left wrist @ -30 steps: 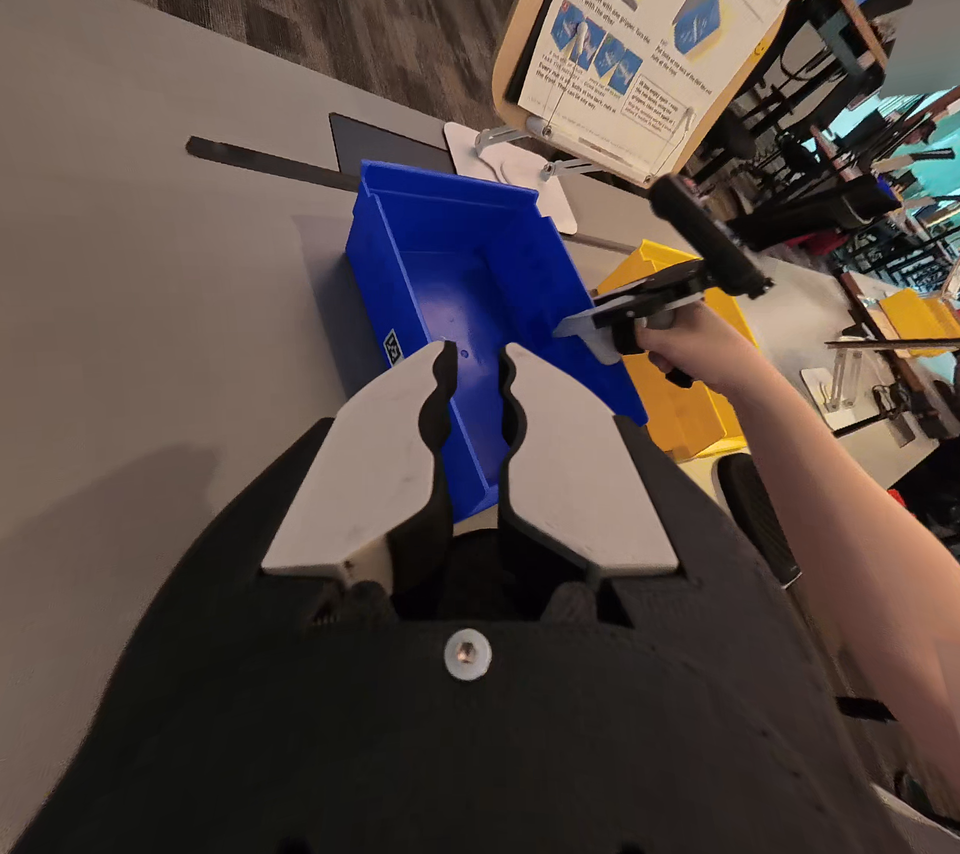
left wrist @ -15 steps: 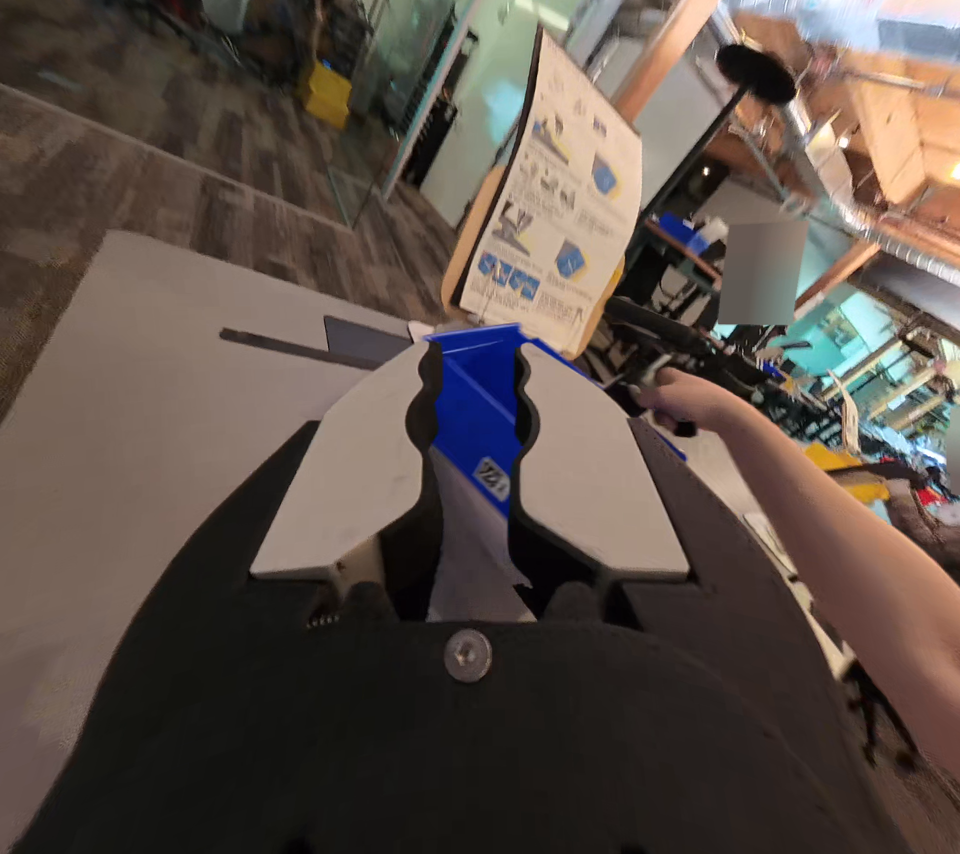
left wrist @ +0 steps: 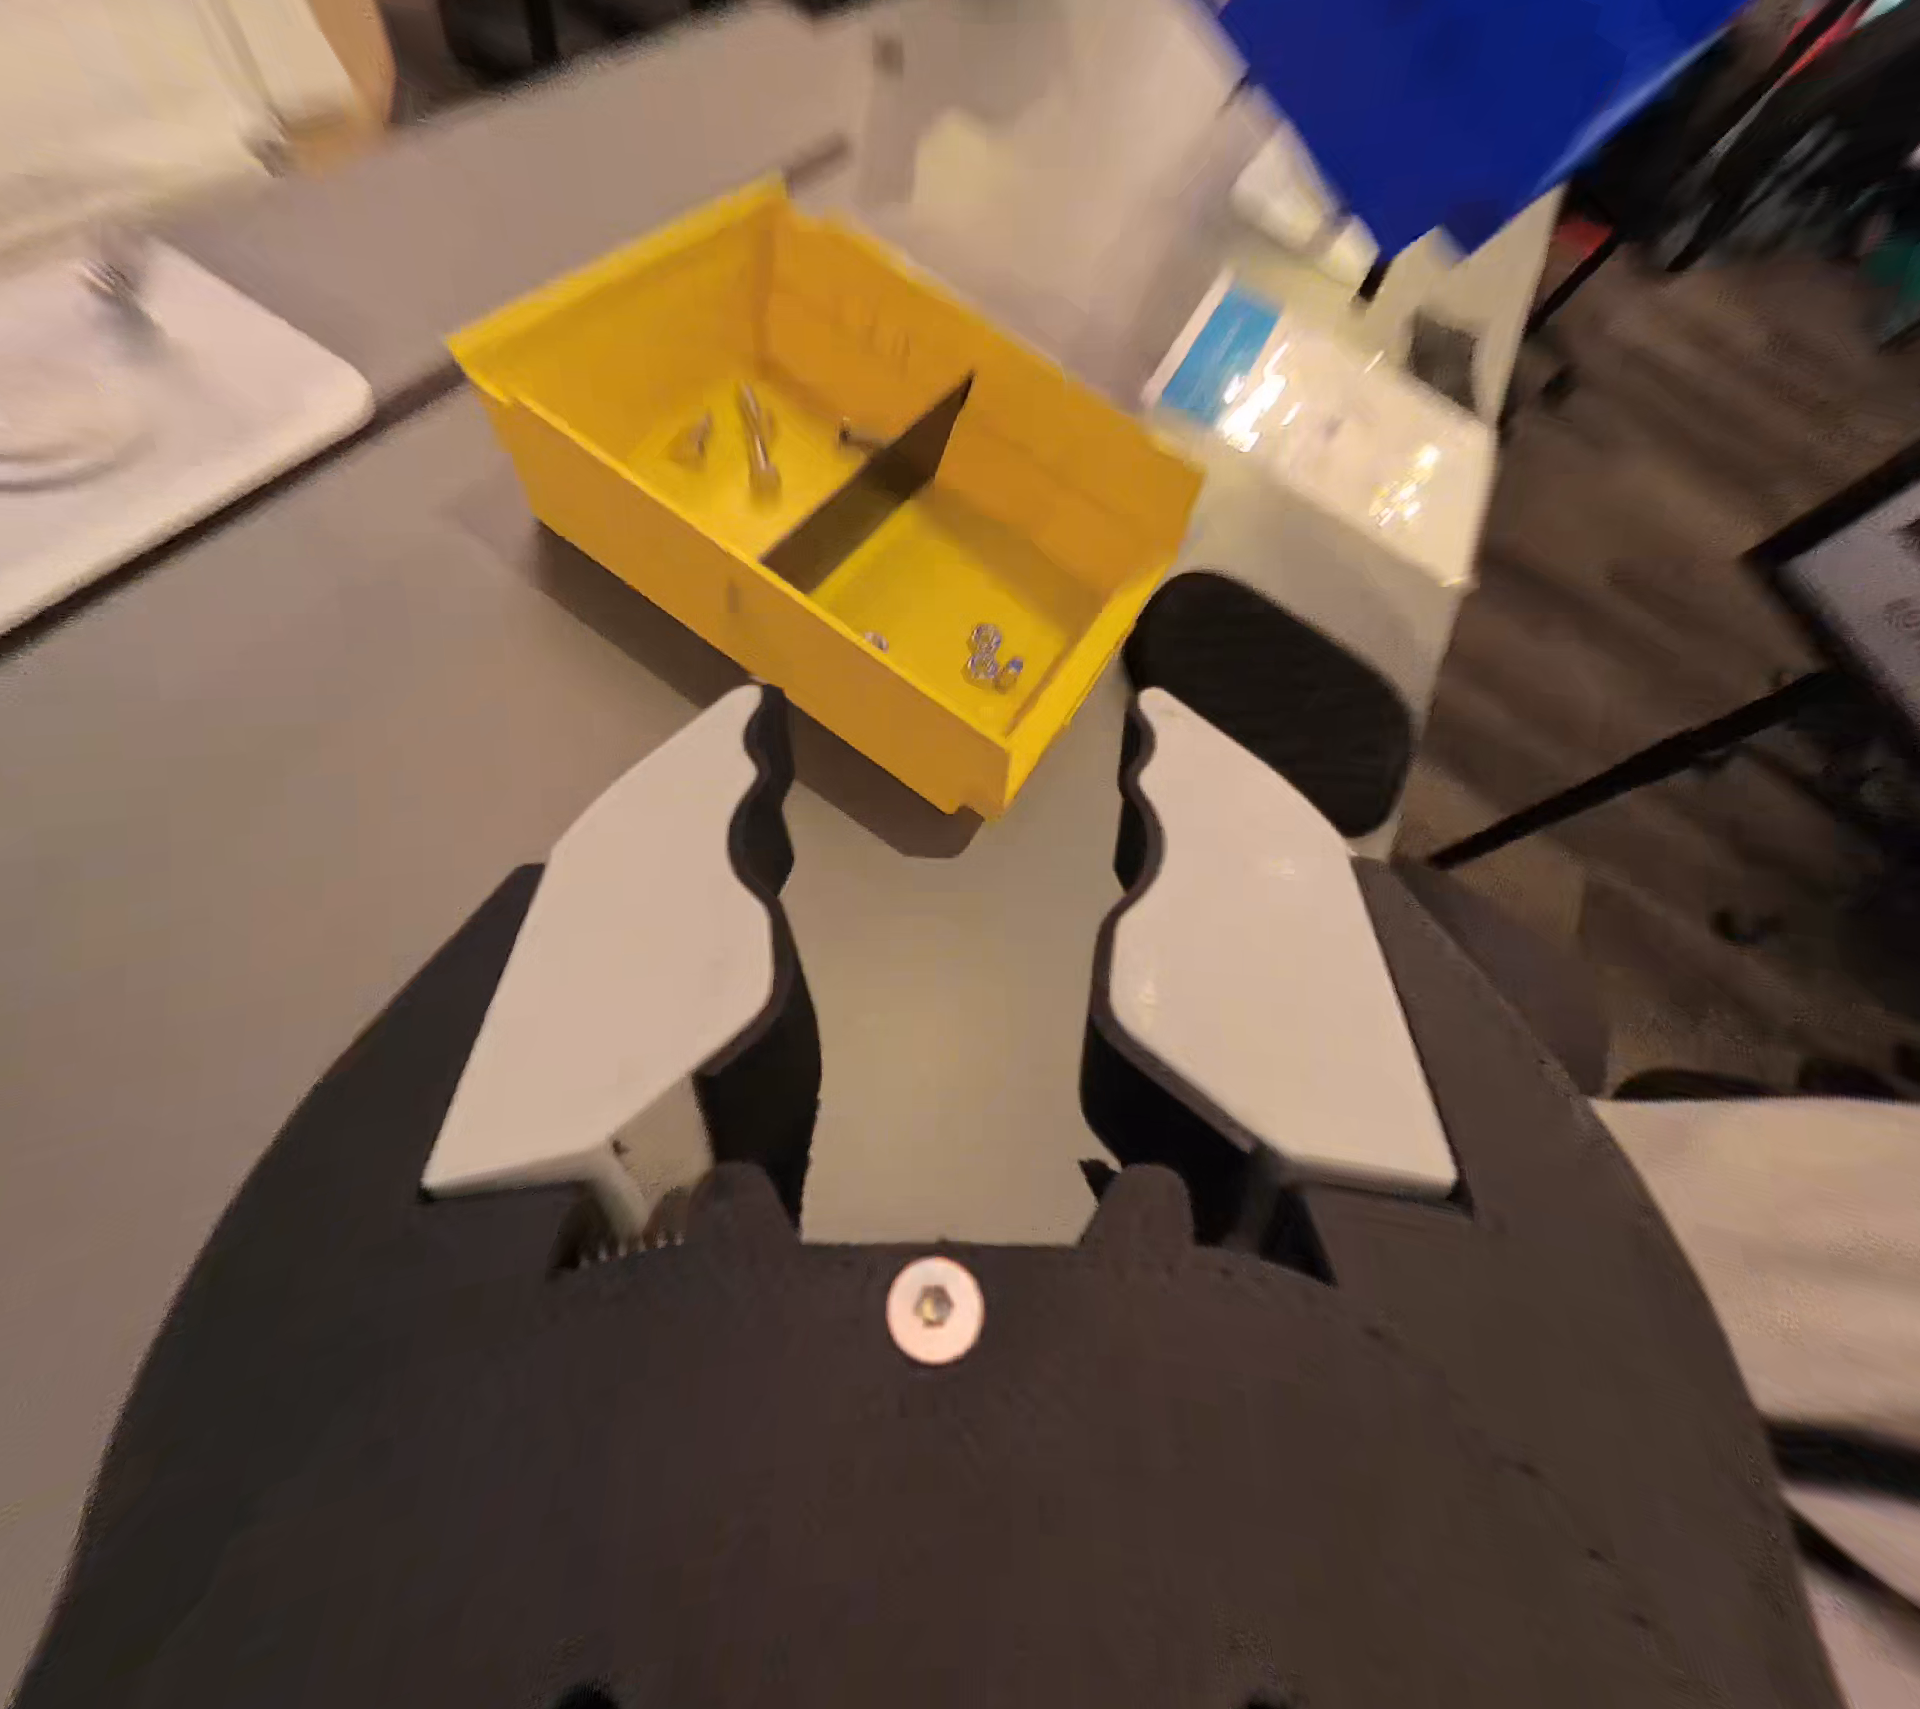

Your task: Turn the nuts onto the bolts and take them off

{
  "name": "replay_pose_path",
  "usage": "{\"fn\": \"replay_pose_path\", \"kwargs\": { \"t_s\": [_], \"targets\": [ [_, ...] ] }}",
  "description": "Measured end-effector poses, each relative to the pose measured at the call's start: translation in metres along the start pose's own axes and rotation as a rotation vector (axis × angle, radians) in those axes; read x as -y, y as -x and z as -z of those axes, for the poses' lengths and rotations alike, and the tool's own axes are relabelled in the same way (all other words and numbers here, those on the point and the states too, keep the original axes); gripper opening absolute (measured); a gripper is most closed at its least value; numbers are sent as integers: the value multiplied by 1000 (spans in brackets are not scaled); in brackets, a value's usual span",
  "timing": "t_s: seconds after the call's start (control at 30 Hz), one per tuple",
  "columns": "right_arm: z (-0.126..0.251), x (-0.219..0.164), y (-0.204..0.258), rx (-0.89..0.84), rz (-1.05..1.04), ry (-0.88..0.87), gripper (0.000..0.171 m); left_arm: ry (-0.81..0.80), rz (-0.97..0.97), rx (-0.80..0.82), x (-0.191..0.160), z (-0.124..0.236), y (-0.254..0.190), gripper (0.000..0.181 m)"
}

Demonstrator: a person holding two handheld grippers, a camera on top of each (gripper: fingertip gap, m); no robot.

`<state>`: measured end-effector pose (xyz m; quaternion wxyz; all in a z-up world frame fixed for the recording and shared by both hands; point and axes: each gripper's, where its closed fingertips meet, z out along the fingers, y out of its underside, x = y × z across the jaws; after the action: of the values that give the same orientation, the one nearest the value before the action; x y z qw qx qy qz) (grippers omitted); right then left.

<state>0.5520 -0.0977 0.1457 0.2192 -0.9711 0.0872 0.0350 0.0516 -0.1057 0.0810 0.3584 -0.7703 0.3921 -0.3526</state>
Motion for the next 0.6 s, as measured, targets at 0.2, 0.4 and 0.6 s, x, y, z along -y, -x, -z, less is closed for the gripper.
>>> {"fn": "replay_pose_path", "kwargs": {
  "t_s": [0.2,0.4,0.6],
  "targets": [
    [-42,-67,-109,-20,-186,67,9,441,181,267,-49,-161,67,95],
    [-98,-98,-128,23,-162,171,10,758,400,231,-95,-182,73,71],
    [-131,-91,-109,16,-109,200,11,846,605,98,-90,-180,67,18]
  ]
}}
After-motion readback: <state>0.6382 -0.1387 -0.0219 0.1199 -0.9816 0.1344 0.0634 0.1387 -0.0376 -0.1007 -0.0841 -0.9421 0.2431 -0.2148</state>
